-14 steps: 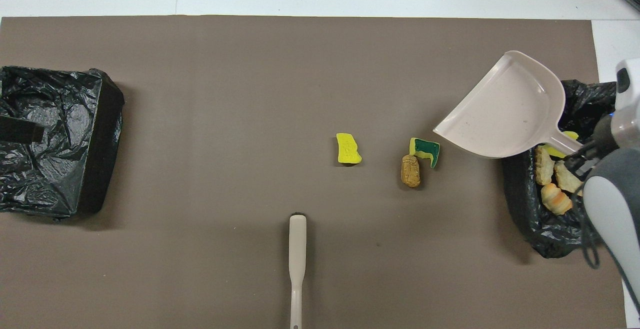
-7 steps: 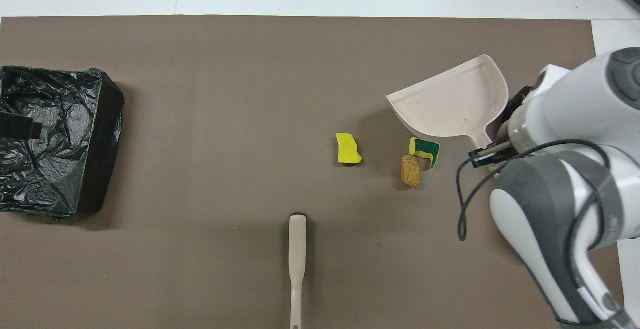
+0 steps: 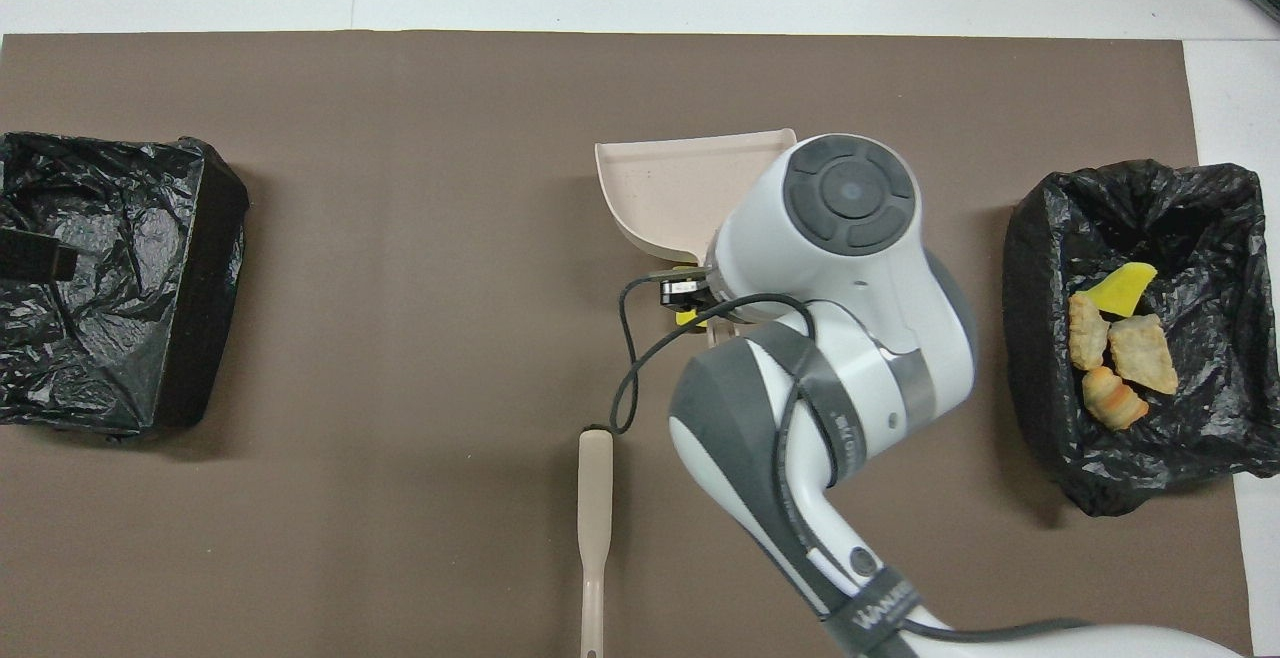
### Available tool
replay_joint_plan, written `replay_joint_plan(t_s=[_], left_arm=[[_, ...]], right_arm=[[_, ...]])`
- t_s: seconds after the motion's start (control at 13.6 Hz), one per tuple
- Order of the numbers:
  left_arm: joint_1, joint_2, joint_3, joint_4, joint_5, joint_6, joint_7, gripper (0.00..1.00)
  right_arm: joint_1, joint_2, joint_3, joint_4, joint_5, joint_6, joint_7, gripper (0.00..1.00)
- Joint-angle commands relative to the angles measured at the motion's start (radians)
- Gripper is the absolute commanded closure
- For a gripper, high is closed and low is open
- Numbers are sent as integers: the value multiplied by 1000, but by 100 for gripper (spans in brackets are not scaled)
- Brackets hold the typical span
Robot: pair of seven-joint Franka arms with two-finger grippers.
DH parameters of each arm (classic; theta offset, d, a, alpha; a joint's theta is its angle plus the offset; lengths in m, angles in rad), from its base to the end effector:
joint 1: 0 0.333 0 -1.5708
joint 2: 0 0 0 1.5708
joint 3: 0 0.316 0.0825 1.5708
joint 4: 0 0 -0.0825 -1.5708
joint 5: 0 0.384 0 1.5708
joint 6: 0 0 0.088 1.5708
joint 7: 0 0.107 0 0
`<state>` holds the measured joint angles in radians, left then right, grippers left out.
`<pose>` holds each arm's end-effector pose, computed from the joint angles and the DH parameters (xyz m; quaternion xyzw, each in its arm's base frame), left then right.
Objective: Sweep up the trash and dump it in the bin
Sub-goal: 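Bring the empty dustpan back to the table center with the right gripper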
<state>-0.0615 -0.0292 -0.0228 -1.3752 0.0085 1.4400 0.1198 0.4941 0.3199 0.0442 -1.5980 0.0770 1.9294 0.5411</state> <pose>0.5250 -0.0436 0.7190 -0.9938 0.1010 -0.0469 0.0054 0.5622 0.3383 0.4484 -0.9989 0.0159 0.0171 0.0399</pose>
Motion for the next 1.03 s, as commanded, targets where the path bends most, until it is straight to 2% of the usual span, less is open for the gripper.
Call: replay_joint_plan(t_s=[0.0,0.15,0.37,0.51,0.59,0.66,0.96], left_arm=[[12,-9,-8,4,-4,-20,-5,0],[12,-9,-8,4,-4,-20,-5,0],[12,-9,-8,2,-4,-20,-5,0],[12,-9,-8,2,-4,-20,-5,0],[12,-9,-8,2,-4,-20,-5,0],[12,-11,-8,2,-4,-20,-5,0],[12,-11,-8,2,-4,-20,-5,0]], right_arm=[[67,158,-6,180,29,2,135,100],[109,240,-7,237,24,61,223,100],[145,300,-10,251,20,150,264,100],[153,301,-9,244,1,158,272,100],[150,300,-9,242,0,158,270,40],[149,298,-10,240,-12,160,257,0],[121,210,-9,198,-3,88,226,0]])
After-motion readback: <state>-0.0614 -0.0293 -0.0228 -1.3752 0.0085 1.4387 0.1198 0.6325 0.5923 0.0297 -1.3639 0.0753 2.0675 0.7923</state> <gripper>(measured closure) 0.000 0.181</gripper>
